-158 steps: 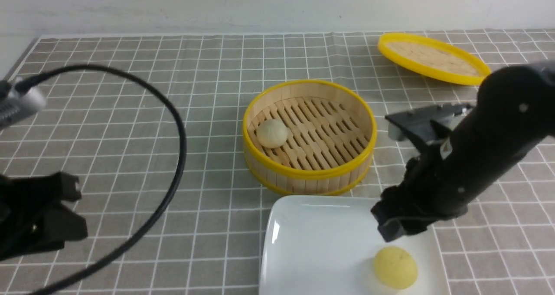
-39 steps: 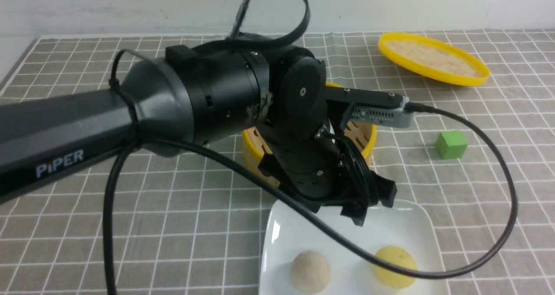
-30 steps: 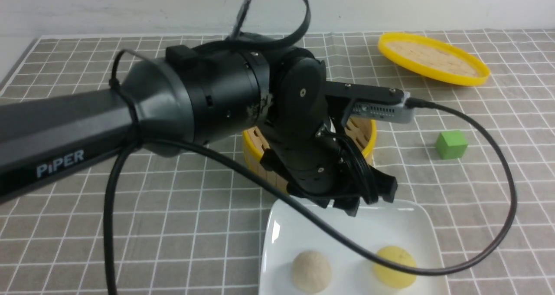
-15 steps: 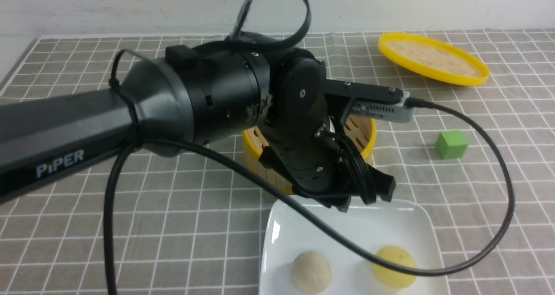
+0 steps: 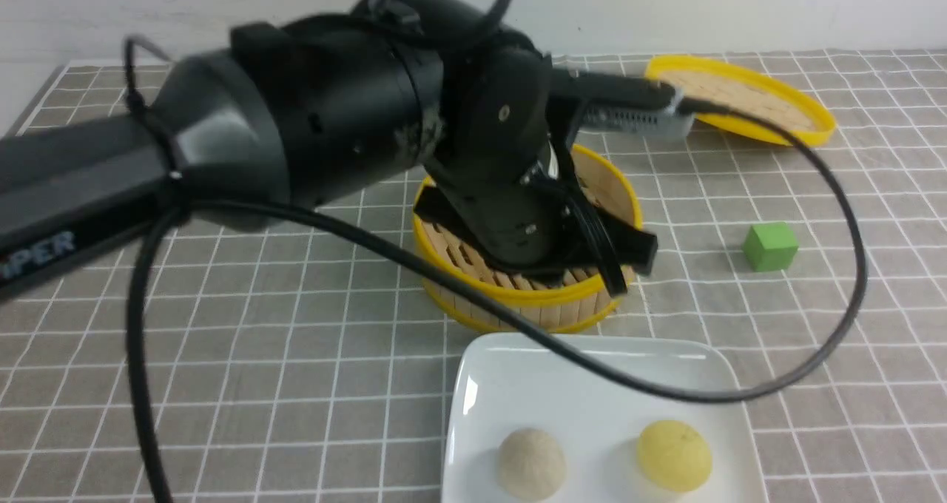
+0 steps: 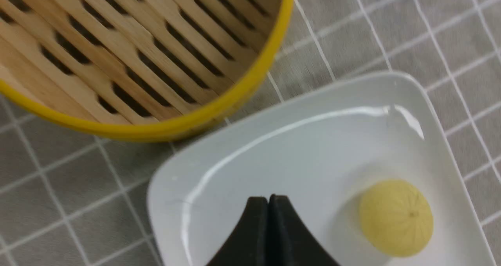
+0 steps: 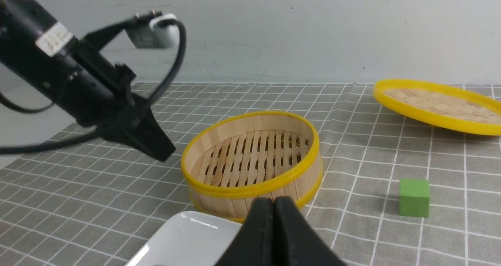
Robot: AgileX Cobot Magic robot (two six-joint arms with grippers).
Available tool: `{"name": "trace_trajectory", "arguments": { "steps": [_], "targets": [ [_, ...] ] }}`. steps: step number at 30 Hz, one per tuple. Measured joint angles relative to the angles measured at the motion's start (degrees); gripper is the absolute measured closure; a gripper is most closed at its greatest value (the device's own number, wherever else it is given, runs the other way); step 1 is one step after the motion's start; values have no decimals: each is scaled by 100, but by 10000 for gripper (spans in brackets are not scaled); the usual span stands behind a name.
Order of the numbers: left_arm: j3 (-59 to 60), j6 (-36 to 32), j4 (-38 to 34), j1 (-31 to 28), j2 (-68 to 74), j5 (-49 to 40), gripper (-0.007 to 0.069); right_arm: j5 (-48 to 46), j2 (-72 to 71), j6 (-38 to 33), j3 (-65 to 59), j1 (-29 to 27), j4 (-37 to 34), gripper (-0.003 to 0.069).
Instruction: Put the steamed buns into the plate on the grey tablecloth.
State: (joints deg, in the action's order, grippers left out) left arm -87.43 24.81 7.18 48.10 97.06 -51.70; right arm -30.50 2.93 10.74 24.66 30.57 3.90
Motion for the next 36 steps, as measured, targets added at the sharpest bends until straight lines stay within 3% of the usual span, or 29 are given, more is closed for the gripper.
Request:
{"name": "trace_trajectory", "arguments": {
  "steps": [8,15,22,32,36],
  "targets": [
    [-494,282,992,0,-474,-1116,622,228,-19,-5,-478,-89,-11,655],
    [-521,366,1534,0,-973,-1851,622,312,-338,-5,-1547,-1224,-17,649],
    [-524,414,1733,11,-1930,-1915,622,311,-351,-5,-2411,-2547,26,644],
    [-544,205,1760,11,-3790,-1920,622,763,-351,-5,-2523,-3444,354,634],
    [-201,132,1835,11,-4497,-1920,622,781,-351,-5,-2530,-3550,272,630]
  ]
}}
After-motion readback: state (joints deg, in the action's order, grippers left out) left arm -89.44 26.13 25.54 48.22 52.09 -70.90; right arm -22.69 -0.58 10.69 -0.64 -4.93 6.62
